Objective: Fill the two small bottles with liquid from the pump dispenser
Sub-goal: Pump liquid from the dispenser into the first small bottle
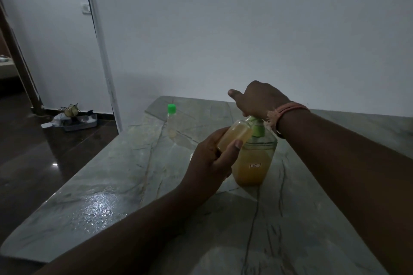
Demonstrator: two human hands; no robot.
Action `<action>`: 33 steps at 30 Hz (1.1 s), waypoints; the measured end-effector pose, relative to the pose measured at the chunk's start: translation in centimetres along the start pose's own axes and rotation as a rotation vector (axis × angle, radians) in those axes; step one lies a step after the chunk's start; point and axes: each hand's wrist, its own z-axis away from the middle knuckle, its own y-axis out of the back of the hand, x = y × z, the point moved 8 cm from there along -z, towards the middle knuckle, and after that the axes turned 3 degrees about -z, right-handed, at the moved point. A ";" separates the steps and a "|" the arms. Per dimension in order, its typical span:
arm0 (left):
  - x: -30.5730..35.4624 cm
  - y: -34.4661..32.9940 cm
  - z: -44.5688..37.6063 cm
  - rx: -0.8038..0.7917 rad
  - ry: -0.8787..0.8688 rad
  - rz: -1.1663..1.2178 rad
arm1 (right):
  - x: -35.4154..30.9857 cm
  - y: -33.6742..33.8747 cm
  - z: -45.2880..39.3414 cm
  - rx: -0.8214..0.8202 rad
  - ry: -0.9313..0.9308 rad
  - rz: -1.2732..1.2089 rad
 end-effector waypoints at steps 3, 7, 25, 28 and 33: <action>-0.1 0.0 -0.1 -0.008 0.007 0.007 | -0.2 0.4 -0.1 0.022 0.016 -0.021; -0.3 -0.1 -0.2 -0.013 0.009 0.034 | 0.2 0.0 0.0 0.047 0.004 -0.071; -0.5 -0.2 -0.2 -0.011 0.045 0.012 | 0.6 -0.5 -0.1 0.009 -0.014 -0.056; -0.5 -0.2 -0.1 -0.014 0.047 0.005 | 0.4 -0.3 -0.1 -0.001 -0.009 -0.034; -0.5 -0.4 -0.2 -0.018 0.044 0.016 | 0.1 -0.2 -0.3 -0.009 0.013 -0.029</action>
